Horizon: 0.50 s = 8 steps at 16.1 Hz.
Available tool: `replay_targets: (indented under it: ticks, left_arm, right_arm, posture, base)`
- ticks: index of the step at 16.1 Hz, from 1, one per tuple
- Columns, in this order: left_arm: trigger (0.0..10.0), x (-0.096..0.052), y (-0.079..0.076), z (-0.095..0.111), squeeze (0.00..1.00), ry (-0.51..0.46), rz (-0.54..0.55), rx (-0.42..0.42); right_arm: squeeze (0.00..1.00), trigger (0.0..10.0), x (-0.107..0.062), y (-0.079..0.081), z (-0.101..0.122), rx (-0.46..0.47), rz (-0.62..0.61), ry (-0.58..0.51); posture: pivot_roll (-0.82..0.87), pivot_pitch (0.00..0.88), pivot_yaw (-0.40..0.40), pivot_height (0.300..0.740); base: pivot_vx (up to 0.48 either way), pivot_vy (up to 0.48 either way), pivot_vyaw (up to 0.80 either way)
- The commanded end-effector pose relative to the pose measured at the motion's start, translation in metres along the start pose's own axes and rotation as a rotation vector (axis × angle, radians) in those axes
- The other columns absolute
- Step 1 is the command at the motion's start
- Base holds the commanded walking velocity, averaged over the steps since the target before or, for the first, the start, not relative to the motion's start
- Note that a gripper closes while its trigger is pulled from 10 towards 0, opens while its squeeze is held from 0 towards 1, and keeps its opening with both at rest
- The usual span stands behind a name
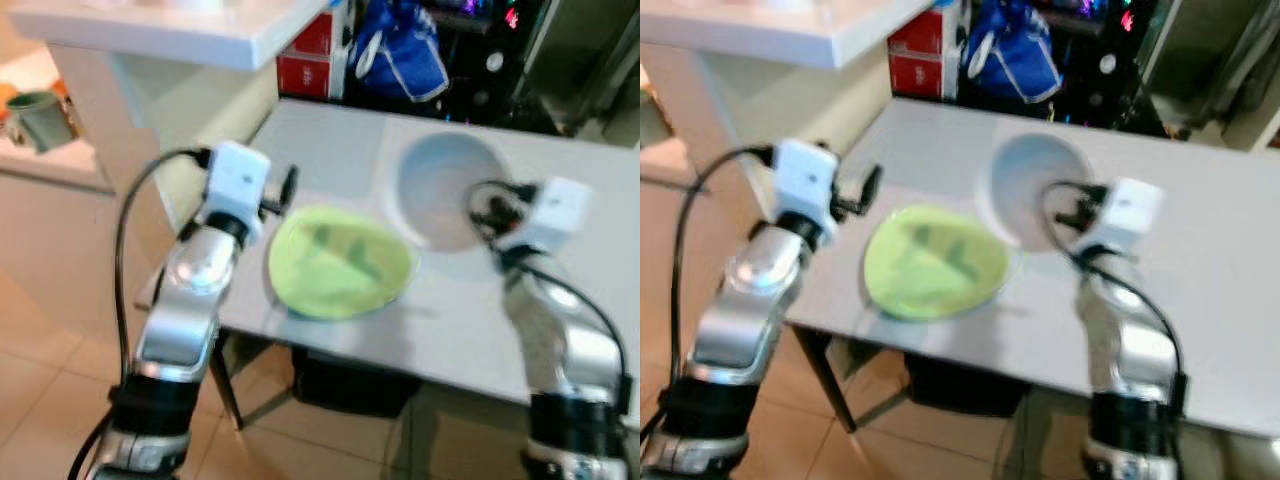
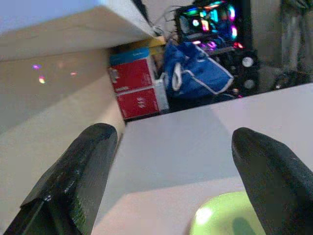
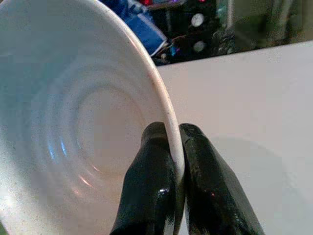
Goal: Setting the table
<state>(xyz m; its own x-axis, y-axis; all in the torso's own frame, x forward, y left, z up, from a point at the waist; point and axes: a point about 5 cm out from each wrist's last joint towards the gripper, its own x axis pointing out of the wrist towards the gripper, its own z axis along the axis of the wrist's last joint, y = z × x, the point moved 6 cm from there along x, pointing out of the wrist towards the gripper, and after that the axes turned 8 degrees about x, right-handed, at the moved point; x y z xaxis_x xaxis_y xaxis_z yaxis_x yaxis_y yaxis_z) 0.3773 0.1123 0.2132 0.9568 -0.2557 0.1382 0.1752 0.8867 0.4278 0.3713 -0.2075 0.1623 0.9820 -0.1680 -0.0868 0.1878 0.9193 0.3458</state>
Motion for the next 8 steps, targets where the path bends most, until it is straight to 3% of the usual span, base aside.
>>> replay_targets:
  ticks: [1, 6, 8]
  left_arm:
    - [10.0, -0.002, 0.009, -0.012, 0.0, 0.057, 0.025, 0.026]
    - [10.0, -0.009, -0.002, -0.036, 0.0, 0.151, -0.039, 0.089]
    - [10.0, -0.01, 0.0, -0.038, 0.0, 0.162, -0.043, 0.088]
  right_arm:
    - [0.0, 10.0, 0.0, 0.018, 0.005, 0.028, 0.054, -0.006]
    - [0.0, 10.0, 0.003, 0.011, -0.012, 0.168, 0.008, 0.073]
    - [0.0, 10.0, 0.011, 0.022, -0.026, 0.245, 0.043, 0.174]
  posture:
    - [0.0, 0.0, -0.037, 0.74]
    - [-0.01, 0.0, -0.026, 0.74]
    - [-0.01, 0.0, -0.02, 0.74]
  base:
    - [0.0, 0.0, 0.0]
    - [0.0, 0.0, 0.0]
    - [0.0, 0.0, 0.0]
